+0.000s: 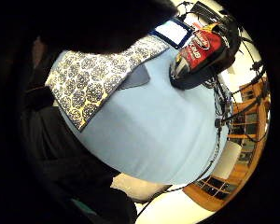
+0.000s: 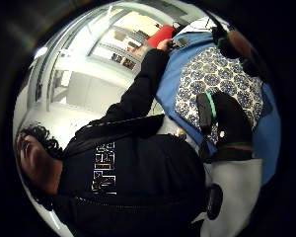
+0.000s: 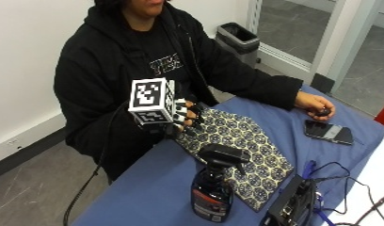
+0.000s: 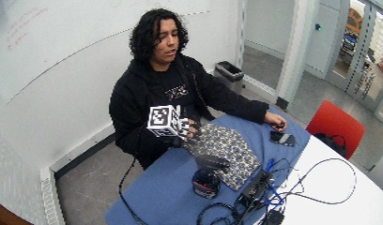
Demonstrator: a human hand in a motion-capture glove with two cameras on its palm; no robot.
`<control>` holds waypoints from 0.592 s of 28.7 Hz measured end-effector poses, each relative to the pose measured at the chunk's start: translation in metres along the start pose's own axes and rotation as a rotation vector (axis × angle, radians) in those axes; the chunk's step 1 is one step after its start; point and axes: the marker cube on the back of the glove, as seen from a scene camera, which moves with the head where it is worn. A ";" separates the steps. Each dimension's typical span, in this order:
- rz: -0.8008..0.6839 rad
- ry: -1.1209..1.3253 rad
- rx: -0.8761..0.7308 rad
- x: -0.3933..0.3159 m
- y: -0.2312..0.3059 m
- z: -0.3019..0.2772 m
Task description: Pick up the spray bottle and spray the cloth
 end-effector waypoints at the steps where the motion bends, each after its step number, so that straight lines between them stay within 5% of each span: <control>1: 0.004 -0.001 0.008 -0.001 -0.006 0.002; 17: 0.030 -0.008 -0.121 0.020 0.033 0.001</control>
